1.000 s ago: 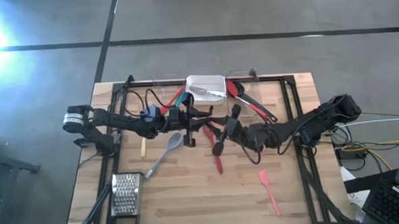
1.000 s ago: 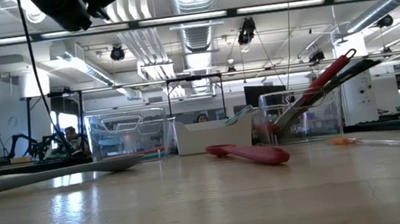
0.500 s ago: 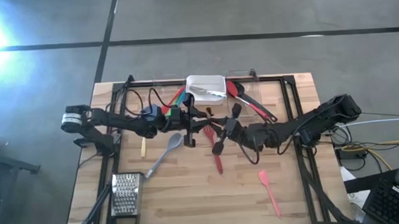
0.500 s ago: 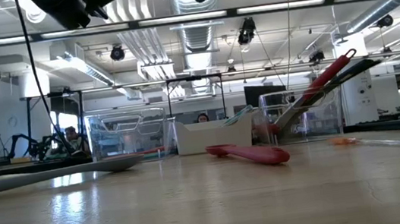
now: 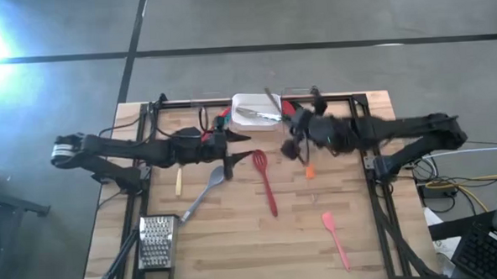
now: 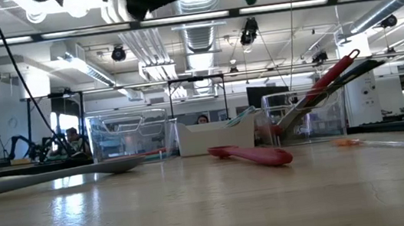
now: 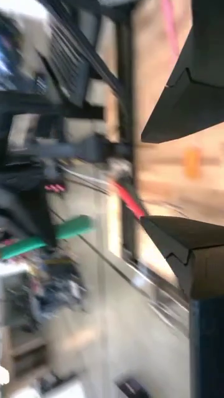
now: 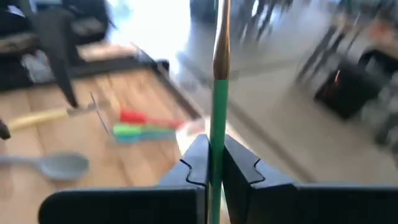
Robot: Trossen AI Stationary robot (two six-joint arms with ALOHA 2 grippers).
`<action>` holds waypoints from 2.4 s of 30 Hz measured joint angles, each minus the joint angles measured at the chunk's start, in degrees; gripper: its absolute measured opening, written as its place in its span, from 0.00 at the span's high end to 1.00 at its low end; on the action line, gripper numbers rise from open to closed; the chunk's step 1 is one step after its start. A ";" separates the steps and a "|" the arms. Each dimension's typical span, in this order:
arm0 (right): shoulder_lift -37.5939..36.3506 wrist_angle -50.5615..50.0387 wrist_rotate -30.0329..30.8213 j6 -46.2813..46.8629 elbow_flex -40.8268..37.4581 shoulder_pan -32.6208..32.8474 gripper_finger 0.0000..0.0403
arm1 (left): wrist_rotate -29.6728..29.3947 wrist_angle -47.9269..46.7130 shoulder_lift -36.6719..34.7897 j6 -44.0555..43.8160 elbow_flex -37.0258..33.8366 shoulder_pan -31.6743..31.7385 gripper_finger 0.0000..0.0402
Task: Pick & Place Kitchen Items
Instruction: Put the green knife into the white bin
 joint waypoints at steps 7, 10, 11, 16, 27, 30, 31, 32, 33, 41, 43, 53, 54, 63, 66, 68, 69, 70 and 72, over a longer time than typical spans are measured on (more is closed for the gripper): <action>7.90 -25.14 -18.67 4.05 16.12 -14.95 0.97 | -11.95 -10.95 -4.02 -0.86 -1.72 -0.07 0.50; 13.20 -31.77 -25.19 2.62 22.09 -20.01 0.97 | -12.51 -11.59 -5.91 -1.99 -3.55 -0.07 0.50; 15.07 -33.56 -27.09 1.76 24.02 -21.50 0.97 | -12.55 -11.17 -6.55 -2.28 -4.15 -0.07 0.50; 25.30 -42.27 -32.34 -0.85 34.17 -27.22 0.97 | -12.59 -9.05 -10.18 -2.59 -6.68 -0.07 0.51; 47.03 -61.53 -32.66 -4.60 55.12 -31.11 0.97 | -12.58 -8.55 -14.75 -1.88 -7.61 -0.04 0.51; 50.93 -60.99 -33.20 -5.62 57.85 -31.51 0.97 | -12.57 -8.60 -15.32 -1.74 -7.61 -0.04 0.51; 52.13 -61.51 -33.67 -6.68 58.75 -31.60 0.97 | -12.54 -8.61 -15.46 -1.74 -7.61 -0.04 0.51; 53.20 -61.35 -33.90 -7.70 59.58 -31.65 0.97 | -12.50 -8.60 -15.67 -1.72 -7.61 -0.04 0.51; 53.92 -60.91 -33.95 -8.24 59.90 -31.91 0.97 | -12.44 -8.66 -15.80 -1.72 -7.61 -0.04 0.51; 58.94 -61.24 -35.29 -6.62 59.77 -33.87 0.97 | -12.28 -8.80 -16.74 -1.47 -7.61 -0.04 0.51; 59.66 -61.26 -35.65 -6.84 59.77 -33.85 0.97 | -12.29 -8.85 -16.83 -1.23 -7.61 -0.04 0.51; 62.42 -61.24 -35.59 -6.94 59.62 -34.33 0.97 | -12.29 -8.90 -16.85 -1.20 -7.58 -0.04 0.51; 62.50 -61.24 -35.58 -6.91 59.62 -34.30 0.97 | -12.29 -8.91 -16.85 -1.19 -7.58 -0.04 0.51; 62.50 -61.19 -35.64 -6.70 59.60 -34.42 0.97 | -12.29 -8.90 -16.82 -1.21 -7.52 -0.04 0.51; 62.50 -61.07 -35.73 -6.65 59.55 -34.44 0.97 | -12.29 -8.88 -16.82 -1.21 -7.52 -0.03 0.51; 62.50 -61.06 -35.85 -6.65 59.53 -34.44 0.97 | -12.29 -8.84 -16.82 -1.21 -7.52 -0.03 0.51; 62.50 -61.05 -35.95 -6.62 59.53 -34.44 0.97 | -12.29 -8.82 -16.82 -1.21 -7.52 -0.03 0.51; 62.50 -61.04 -36.21 -6.58 59.53 -34.44 0.97 | -12.27 -8.81 -16.82 -1.21 -7.52 -0.04 0.51; 62.50 -60.95 -36.72 -6.51 59.51 -34.44 0.97 | -12.29 -8.81 -16.82 -1.21 -7.52 -0.02 0.51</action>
